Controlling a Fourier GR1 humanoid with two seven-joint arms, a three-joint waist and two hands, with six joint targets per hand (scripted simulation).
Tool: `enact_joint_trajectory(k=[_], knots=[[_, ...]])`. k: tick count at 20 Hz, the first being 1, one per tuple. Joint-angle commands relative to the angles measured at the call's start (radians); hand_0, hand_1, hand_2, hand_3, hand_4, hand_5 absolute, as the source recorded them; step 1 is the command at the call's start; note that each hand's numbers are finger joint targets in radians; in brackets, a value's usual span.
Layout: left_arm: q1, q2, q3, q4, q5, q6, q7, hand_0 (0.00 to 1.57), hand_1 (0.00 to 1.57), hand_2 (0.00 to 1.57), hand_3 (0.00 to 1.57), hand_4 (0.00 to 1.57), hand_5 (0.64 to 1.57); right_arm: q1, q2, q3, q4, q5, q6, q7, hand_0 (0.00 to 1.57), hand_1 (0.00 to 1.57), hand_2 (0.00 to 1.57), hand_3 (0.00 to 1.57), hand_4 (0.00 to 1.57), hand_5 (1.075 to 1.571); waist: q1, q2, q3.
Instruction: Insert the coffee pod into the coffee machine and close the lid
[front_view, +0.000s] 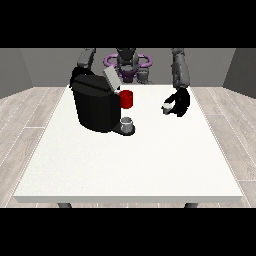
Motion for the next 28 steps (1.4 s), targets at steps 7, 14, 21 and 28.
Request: enact_joint_trajectory(k=[7,14,21,28], knots=[[-0.101,0.020,-0.016,-0.035,-0.001,-0.155,-0.033,1.45,1.45,1.45,1.39,0.62,1.571,0.036,-0.017,-0.027,0.067,-0.021,0.009,0.019,0.00,0.00,0.00,0.00,0.45,1.571,0.004,-0.105,-0.0016],[-0.188,0.005,-0.026,-0.109,-0.003,-0.248,0.010,1.26,1.26,1.32,1.30,0.53,1.571,0.013,-0.010,-0.035,0.176,-0.023,0.012,-0.043,0.00,0.00,0.00,0.00,0.49,1.571,0.041,-0.122,-0.0015],[-0.272,-0.005,0.001,-0.119,-0.016,-0.238,0.066,1.23,1.23,1.32,1.29,0.57,1.571,-0.020,-0.001,-0.018,0.177,-0.019,0.032,-0.119,0.00,0.00,0.00,0.00,0.47,1.571,-0.008,-0.053,-0.0018],[-0.360,-0.018,0.005,-0.157,-0.023,-0.266,0.132,1.01,1.01,1.20,1.22,0.54,1.571,-0.049,-0.010,-0.037,0.176,-0.042,0.027,-0.077,0.00,0.00,0.00,0.00,0.50,1.571,-0.022,-0.084,-0.0016]])
